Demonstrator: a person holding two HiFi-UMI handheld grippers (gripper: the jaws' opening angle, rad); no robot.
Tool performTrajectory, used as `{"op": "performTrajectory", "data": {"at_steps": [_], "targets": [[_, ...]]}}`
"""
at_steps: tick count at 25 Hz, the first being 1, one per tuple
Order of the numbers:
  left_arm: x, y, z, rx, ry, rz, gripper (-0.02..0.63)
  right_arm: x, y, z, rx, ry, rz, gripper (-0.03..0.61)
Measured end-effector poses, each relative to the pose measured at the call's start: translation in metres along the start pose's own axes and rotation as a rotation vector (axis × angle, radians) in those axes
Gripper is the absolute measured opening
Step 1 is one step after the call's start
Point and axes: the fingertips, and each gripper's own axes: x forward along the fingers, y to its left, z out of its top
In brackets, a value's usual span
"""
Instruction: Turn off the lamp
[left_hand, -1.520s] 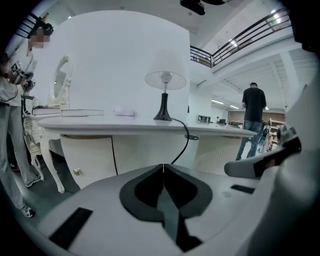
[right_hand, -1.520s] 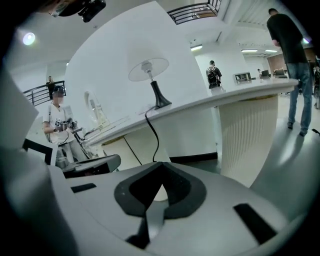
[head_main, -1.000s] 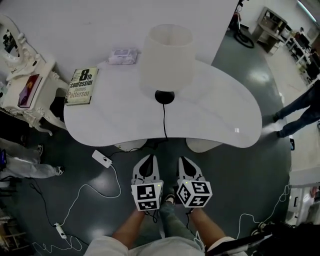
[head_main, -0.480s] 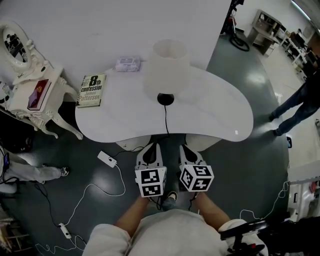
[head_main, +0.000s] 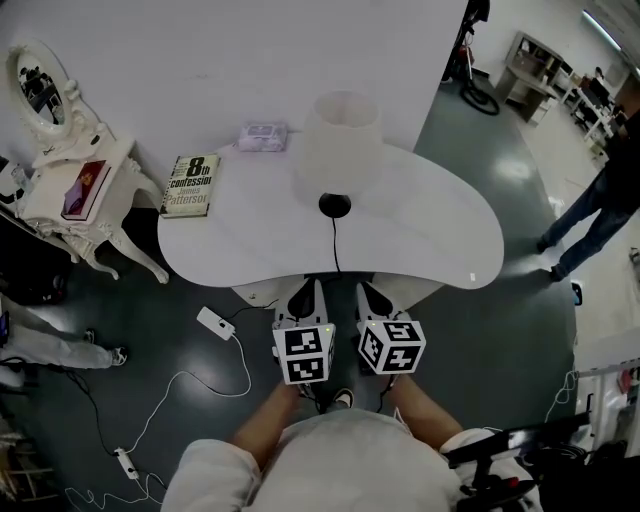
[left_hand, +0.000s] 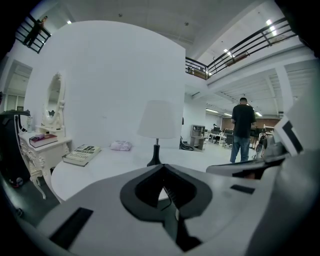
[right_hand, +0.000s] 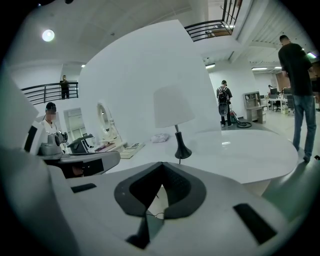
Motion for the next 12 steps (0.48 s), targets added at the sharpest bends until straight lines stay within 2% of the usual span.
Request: {"op": "performTrajectory", "data": {"at_steps": [12], "targets": [[0.011,-0.004,-0.002,-0.009,0.017,-0.007,0.009,0.005,-0.004,0.006,-0.014,0.005,-0.005,0.0]]}}
